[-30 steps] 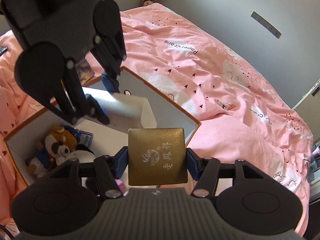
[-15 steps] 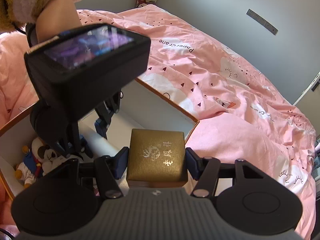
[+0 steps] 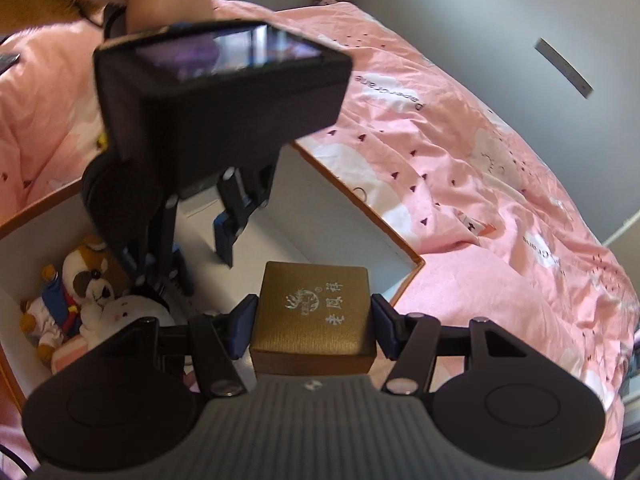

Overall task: Organize objects
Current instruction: 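Lower the tube into the box with left gripper while right gripper lowers gold box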

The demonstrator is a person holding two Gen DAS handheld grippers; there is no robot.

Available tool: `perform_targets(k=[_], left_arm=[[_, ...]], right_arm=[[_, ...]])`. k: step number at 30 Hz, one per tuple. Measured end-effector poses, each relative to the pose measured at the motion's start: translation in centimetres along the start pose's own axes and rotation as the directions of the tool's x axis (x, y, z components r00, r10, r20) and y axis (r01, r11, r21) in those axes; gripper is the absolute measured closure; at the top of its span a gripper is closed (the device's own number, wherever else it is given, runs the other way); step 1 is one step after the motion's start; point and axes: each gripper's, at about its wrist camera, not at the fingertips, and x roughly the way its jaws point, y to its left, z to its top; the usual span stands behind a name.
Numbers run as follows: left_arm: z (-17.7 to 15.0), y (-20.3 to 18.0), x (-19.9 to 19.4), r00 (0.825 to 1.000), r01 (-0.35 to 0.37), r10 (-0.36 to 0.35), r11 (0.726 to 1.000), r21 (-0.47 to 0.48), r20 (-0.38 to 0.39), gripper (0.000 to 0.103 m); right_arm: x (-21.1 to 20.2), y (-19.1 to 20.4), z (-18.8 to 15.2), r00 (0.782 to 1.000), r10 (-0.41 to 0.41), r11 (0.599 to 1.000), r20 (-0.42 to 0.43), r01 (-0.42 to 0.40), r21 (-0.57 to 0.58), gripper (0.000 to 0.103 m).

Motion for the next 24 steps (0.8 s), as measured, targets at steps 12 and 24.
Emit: perform_targets(k=[12, 24], left_arm=[[-2.4, 1.0, 1.0, 0.997, -0.070, 0.071, 0.997, -0.030, 0.023, 0.045], [-5.7, 2.8, 1.7, 0.996, -0.017, 0.023, 0.998, -0.068, 0.090, 0.030]], right_arm=[[2.6, 1.8, 1.5, 0.968, 0.127, 0.909, -0.215, -0.200, -0.365, 0.042], [7.6, 2.2, 2.3, 0.858, 0.194, 0.822, -0.476, -0.407, -0.398, 0.042]])
